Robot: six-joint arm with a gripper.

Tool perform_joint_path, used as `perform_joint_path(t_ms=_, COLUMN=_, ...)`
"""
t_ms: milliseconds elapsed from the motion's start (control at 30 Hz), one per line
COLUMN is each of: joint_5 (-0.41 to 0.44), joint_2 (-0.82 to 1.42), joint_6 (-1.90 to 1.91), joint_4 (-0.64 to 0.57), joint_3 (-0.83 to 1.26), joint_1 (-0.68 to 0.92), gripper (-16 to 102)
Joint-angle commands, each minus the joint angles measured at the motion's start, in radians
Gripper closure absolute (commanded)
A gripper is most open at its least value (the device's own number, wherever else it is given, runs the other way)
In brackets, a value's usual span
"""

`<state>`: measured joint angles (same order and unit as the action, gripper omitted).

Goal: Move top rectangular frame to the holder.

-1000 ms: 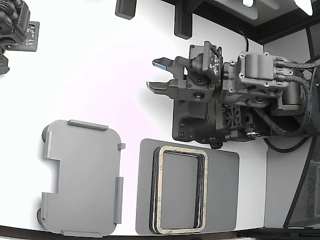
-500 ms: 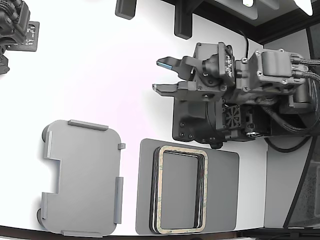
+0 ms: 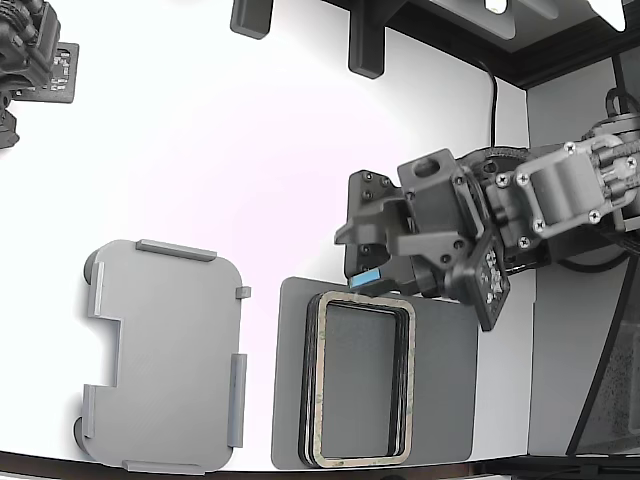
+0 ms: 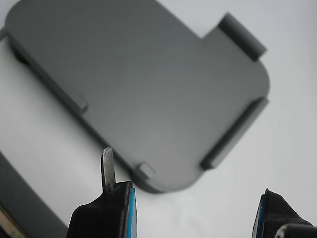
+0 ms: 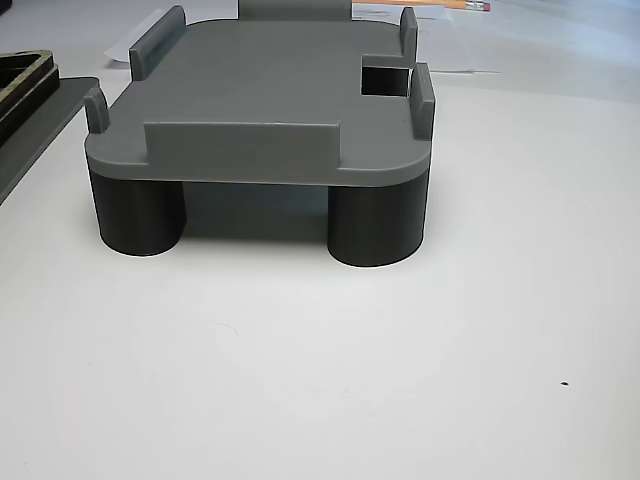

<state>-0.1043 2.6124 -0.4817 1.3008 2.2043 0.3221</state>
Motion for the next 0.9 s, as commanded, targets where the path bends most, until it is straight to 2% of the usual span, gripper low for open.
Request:
perform_joint_path(t_ms=0, joint_5=0.018, joint_2=-0.061, joint_6=-0.003, joint_4=0.048, joint_3=-0.077, joint_1=0.107, gripper=-14)
perform_joint_path(t_ms=200, joint_5=0.066, joint_2=-0.241, joint_6=-0.009, joint_4=0.118, joint_3=-0.152, joint_1=0.282, gripper=-14)
perform_joint_path(t_ms=433, joint_5=0.213, joint_2=-0.560, joint_6=0.155, joint_4=0.189, joint_3=-0.299, joint_1=0.546, gripper=-14)
perform_joint_path(t_ms=567, joint_5=0.215, joint_2=-0.703, joint_6=0.212, joint_4=0.224, joint_3=-0.382, joint_1=0.626, gripper=-14)
perform_joint_path(t_ms=867, joint_5=0.183, joint_2=-0.787, joint_6=0.112, joint_4=0.198, joint_3=-0.393, joint_1=0.695, gripper=-13)
